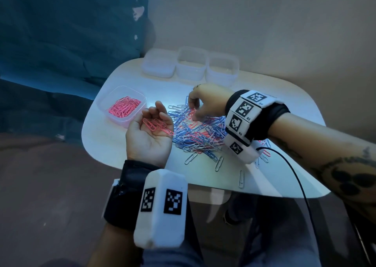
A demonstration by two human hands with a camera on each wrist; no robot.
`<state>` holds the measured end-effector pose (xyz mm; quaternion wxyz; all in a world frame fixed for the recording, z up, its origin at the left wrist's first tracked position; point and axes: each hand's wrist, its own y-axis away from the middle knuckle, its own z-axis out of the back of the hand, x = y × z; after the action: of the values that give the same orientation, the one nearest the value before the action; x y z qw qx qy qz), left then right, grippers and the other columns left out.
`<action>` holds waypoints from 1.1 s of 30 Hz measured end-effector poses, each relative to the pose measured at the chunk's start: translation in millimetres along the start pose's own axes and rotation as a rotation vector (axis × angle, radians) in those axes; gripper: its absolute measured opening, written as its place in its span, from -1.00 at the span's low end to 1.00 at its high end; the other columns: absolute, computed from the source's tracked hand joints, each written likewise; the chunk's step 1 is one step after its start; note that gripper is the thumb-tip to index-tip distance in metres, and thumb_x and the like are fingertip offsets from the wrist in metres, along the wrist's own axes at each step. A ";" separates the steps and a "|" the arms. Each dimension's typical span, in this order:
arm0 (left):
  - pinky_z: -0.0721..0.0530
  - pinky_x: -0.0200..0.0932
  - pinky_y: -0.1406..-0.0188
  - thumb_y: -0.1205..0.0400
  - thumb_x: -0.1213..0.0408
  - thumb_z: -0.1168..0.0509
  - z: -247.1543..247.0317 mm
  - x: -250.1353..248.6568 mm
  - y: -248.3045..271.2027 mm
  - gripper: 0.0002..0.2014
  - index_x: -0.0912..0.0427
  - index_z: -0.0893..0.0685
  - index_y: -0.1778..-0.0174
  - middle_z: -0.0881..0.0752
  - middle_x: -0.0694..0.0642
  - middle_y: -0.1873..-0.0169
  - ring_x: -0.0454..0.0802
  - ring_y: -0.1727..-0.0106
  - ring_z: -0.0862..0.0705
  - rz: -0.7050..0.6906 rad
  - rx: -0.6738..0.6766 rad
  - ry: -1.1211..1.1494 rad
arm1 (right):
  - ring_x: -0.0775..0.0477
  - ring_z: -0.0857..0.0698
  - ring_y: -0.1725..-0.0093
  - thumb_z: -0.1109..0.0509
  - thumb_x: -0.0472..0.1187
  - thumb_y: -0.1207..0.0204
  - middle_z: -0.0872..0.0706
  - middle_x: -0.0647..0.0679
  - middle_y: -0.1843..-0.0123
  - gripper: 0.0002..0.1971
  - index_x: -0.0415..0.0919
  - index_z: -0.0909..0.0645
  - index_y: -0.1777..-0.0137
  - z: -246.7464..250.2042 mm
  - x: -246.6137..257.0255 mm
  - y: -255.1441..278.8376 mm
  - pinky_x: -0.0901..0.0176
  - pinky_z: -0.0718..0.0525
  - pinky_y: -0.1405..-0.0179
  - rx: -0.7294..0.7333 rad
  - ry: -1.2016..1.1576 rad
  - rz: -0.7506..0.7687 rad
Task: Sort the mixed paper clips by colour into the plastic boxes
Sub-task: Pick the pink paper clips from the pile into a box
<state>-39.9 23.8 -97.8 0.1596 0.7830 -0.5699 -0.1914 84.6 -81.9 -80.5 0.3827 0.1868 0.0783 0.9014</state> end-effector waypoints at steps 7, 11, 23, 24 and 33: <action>-0.63 -0.38 0.50 -0.70 0.31 -0.03 1.2 6.8 0.5 -0.67 0.21 -0.46 0.41 -0.62 0.04 0.60 0.00 0.46 -0.75 0.010 -0.017 -0.019 | -0.05 -0.55 0.21 -0.44 -0.15 -0.49 -0.54 0.05 0.41 -0.71 -0.11 -0.43 0.40 -1.5 0.0 -0.5 0.36 -0.36 0.47 0.094 0.025 -0.061; -0.63 -0.37 0.51 -0.70 0.32 -0.02 3.3 4.1 -0.1 -0.67 0.21 -0.45 0.40 -0.62 0.04 0.59 -0.01 0.46 -0.75 0.010 -0.023 -0.027 | -0.08 -0.50 0.11 -0.36 -0.12 -0.54 -0.57 -0.04 0.19 -0.78 -0.13 -0.44 0.27 -2.6 -1.1 6.2 0.24 -0.33 0.34 -0.005 0.112 -0.019; -0.62 -0.38 0.53 -0.71 0.33 -0.02 2.4 7.7 -2.2 -0.67 0.22 -0.46 0.39 -0.61 0.05 0.59 -0.01 0.48 -0.75 0.009 -0.041 -0.051 | -0.15 -0.59 -0.14 -0.39 -0.21 -0.50 -0.58 -0.11 0.02 -0.84 -0.26 -0.64 -0.02 -6.3 0.5 5.9 0.18 -0.44 0.06 0.010 0.041 0.025; -0.62 -0.39 0.53 -0.70 0.33 -0.02 2.8 8.2 -2.3 -0.66 0.22 -0.46 0.40 -0.62 0.05 0.59 -0.01 0.48 -0.75 0.007 -0.042 -0.052 | -0.16 -0.59 -0.15 -0.37 -0.21 -0.53 -0.58 -0.12 0.01 -0.82 -0.29 -0.64 -0.05 -6.8 0.9 7.1 0.18 -0.46 0.01 0.026 0.042 0.019; -0.66 -0.35 0.47 -0.72 0.32 0.00 7.1 8.1 -4.1 -0.65 0.23 -0.46 0.39 -0.66 0.08 0.55 0.02 0.43 -0.77 0.007 -0.030 -0.070 | -0.20 -0.59 -0.10 -0.21 -0.19 -0.62 -0.63 -0.14 -0.11 -0.94 -0.15 -0.46 -0.01 -12.5 3.7 13.3 0.14 -0.39 0.14 -0.016 0.275 0.015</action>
<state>-37.7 17.1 -106.9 0.1520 0.7715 -0.5748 -0.2266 68.4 -88.5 -87.3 0.3632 0.0589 0.1214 0.9219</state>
